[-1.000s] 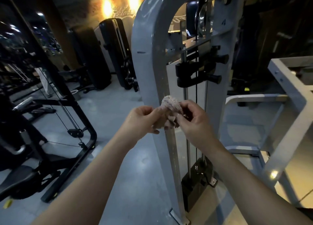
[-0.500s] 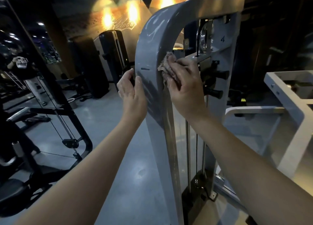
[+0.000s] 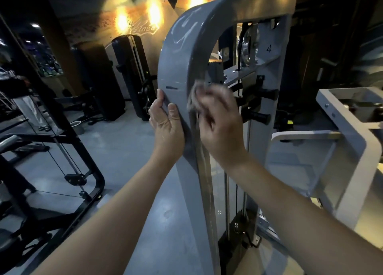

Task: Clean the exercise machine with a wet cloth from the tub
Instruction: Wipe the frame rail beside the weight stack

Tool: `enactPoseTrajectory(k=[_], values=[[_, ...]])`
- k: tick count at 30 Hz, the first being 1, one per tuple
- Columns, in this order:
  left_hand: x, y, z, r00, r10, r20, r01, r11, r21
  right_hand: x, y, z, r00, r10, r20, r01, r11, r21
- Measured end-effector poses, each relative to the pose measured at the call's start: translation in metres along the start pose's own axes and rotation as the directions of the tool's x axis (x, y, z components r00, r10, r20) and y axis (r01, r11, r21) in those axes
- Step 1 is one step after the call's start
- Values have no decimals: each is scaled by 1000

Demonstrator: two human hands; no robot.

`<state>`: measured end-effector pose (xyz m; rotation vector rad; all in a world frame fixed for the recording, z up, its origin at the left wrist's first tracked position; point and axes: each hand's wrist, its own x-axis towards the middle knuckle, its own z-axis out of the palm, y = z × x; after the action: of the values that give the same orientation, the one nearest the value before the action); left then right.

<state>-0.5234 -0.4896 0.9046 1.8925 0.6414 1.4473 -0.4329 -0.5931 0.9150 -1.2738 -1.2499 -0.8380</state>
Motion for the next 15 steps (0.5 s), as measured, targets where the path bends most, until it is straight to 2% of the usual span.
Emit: enactPoseTrajectory(k=[4,6,9,11,15], values=[[2,-6,4,1000,22,21,-22,999,-41,-51,7,-14,981,-44,191,45,999,0],[3,-6,4,1000,13,18,-12,997,-76,-24,9,-16,983,-49,178,49,999,2],[2,-1,3,999,-3,52,8,995,-95,26,4,-10,999,-9,31,9,1000,11],[0,0,3,998,0,66,8,994,-113,19,1,-5,1000,27,4,-27,999,25],[1,-1,5,998,-4,65,12,991,-136,-70,3,-8,979,107,174,-117,992,52]])
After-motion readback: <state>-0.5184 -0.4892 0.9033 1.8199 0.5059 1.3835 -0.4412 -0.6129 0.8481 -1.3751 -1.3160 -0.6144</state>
